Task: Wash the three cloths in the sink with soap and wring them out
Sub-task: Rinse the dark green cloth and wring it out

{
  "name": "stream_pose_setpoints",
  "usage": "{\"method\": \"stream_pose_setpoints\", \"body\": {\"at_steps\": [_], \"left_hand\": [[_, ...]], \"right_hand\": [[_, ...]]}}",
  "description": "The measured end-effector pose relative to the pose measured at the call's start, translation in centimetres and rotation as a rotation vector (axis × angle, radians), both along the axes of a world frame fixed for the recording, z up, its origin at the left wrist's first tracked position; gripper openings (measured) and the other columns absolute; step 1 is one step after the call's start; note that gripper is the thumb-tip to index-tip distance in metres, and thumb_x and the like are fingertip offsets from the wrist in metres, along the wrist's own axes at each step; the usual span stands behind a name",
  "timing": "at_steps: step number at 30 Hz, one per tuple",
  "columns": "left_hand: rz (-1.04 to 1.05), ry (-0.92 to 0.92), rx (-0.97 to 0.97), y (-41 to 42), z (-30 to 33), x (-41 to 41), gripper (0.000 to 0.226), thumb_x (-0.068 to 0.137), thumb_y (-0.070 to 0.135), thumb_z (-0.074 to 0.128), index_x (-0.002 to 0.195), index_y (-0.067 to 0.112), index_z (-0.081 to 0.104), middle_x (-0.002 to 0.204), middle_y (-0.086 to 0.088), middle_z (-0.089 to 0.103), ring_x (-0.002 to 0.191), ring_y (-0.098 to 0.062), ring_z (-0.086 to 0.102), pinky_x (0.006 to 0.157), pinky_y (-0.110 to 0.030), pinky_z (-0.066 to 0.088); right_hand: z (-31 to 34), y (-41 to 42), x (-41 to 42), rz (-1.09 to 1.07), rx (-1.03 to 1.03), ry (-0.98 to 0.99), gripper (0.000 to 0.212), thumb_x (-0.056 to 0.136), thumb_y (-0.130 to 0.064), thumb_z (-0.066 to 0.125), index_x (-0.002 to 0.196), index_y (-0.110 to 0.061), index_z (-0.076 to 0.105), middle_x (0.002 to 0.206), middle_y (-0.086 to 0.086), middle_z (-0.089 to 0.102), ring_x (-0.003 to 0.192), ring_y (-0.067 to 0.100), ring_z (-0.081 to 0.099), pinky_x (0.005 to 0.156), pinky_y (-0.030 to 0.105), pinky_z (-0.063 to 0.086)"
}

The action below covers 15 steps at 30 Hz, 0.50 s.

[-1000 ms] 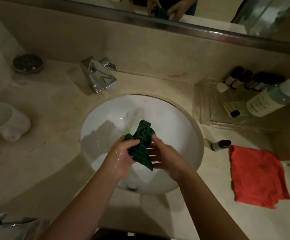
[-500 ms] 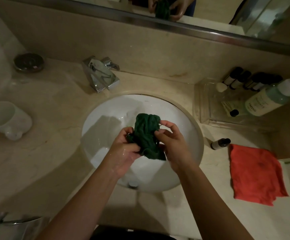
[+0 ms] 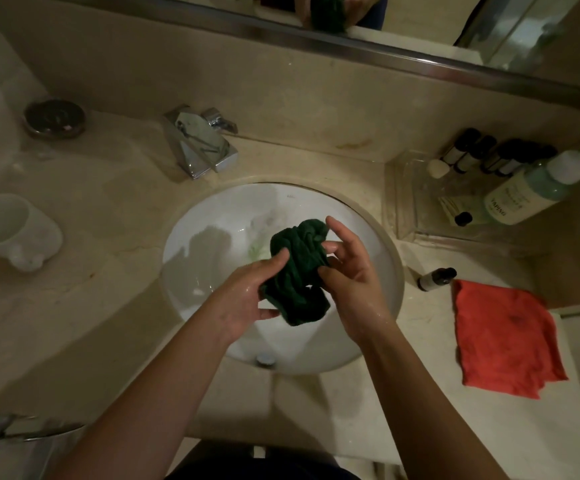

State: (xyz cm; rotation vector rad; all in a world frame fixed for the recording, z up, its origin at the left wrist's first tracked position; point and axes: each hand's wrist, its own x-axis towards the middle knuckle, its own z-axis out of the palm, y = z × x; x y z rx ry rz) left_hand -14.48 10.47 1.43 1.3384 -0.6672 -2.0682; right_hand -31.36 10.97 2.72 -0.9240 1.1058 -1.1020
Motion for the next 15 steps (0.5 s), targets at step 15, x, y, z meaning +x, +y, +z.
{"method": "stream_pose_setpoints", "body": {"at_steps": [15], "left_hand": [[0.307,0.199,-0.042,0.52,-0.18,-0.29,0.052,0.065,0.003,0.055,0.117,0.008,0.062,0.107,-0.014,0.069,0.101,-0.029,0.064,0.072,-0.036,0.056]], "right_hand": [[0.39,-0.87,-0.01,-0.274,0.399,0.007,0.034,0.095,0.004,0.046,0.116,-0.020,0.059,0.112,0.015,0.064,0.099,0.029,0.065,0.069,0.036,0.056]]}}
